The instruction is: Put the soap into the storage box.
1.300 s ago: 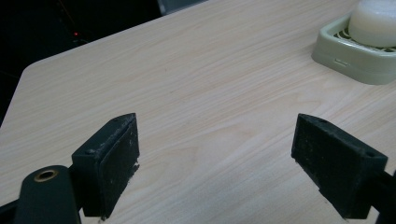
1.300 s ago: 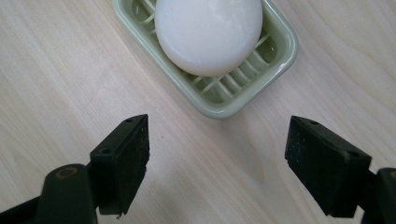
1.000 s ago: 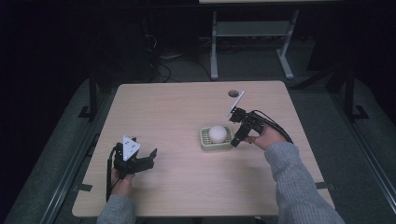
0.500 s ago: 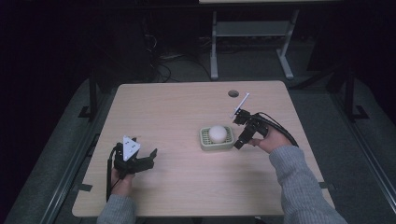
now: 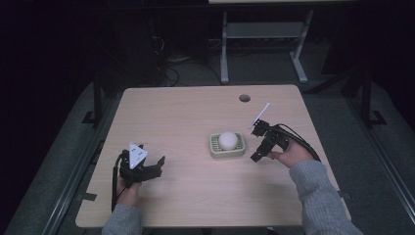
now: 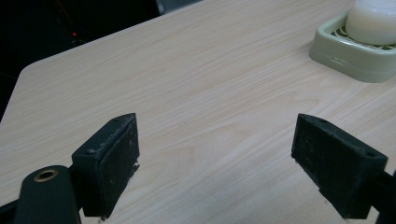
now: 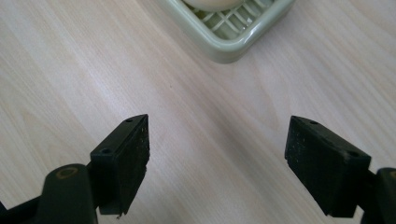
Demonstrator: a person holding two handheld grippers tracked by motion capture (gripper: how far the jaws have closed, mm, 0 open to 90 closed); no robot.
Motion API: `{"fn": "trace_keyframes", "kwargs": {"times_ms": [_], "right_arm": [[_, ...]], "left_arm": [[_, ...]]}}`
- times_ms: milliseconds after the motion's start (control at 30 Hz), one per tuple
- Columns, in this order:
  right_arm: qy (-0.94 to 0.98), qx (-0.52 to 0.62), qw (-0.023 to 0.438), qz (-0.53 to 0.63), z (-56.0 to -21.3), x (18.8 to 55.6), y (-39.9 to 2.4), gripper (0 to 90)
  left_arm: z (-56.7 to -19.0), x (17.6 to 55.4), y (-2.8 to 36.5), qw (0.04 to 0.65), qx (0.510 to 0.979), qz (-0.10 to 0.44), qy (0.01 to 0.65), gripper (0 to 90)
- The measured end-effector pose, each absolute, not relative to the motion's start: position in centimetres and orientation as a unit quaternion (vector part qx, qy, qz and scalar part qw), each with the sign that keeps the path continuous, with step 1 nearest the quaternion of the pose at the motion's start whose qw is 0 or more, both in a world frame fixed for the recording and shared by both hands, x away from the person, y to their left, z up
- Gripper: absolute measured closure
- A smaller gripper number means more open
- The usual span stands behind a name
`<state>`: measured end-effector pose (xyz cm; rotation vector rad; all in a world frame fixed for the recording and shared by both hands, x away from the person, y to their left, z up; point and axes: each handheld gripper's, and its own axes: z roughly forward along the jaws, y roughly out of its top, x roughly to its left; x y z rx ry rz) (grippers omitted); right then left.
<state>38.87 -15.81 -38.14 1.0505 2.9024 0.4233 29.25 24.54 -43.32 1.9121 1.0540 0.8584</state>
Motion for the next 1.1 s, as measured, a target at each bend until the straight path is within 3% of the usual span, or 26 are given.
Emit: {"fn": "trace_keyframes", "kwargs": {"times_ms": [1100], "right_arm": [[0.92,0.36,0.02,0.156,-39.6,34.9,-19.4,21.9]], "left_arm": [[-43.3,29.3,24.5,0.385,0.752,0.338,0.414,14.8]]}}
